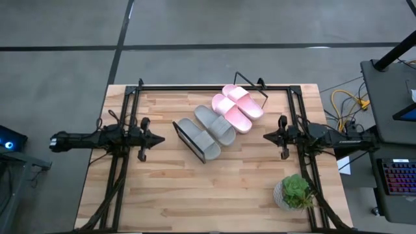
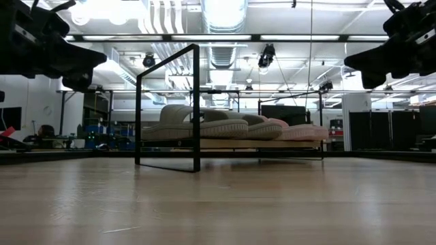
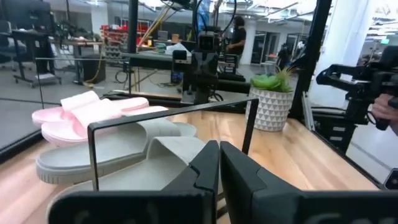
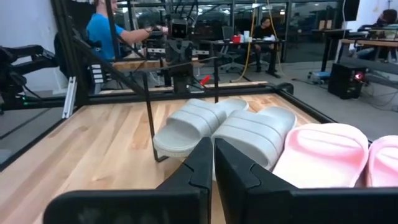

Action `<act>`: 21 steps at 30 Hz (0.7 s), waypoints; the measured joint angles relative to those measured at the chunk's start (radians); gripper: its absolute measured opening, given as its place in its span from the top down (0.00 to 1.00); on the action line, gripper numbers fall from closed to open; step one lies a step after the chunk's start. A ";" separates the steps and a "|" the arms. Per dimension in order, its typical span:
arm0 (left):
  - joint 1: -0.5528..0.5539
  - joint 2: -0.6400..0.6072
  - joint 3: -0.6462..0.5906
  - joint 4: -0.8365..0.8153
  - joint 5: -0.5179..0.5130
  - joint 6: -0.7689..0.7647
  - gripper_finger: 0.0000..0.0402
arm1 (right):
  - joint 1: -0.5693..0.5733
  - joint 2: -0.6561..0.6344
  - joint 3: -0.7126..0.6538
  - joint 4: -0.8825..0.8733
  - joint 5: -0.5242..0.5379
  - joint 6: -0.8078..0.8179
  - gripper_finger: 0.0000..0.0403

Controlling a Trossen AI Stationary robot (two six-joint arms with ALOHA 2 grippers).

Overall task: Pick and place slides into the shelf
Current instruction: Return to Home Position

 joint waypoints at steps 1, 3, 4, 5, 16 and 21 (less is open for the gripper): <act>0.000 0.004 0.000 0.000 0.002 0.000 1.00 | 0.000 0.000 0.000 0.000 0.000 0.003 0.98; 0.000 0.011 0.000 -0.002 0.005 0.015 1.00 | 0.000 0.002 0.000 -0.001 -0.008 0.003 0.98; 0.000 0.013 0.000 -0.002 0.005 0.023 1.00 | 0.000 0.003 0.000 -0.001 -0.008 0.003 0.98; 0.000 0.015 0.000 -0.002 0.005 0.031 1.00 | 0.000 0.003 0.000 -0.001 -0.008 0.003 0.98; 0.001 0.022 0.000 0.000 0.006 0.046 1.00 | 0.000 0.003 0.000 -0.002 -0.011 -0.016 0.98; 0.001 0.029 0.000 0.004 0.006 0.046 1.00 | 0.000 0.003 0.000 -0.003 -0.031 0.018 0.98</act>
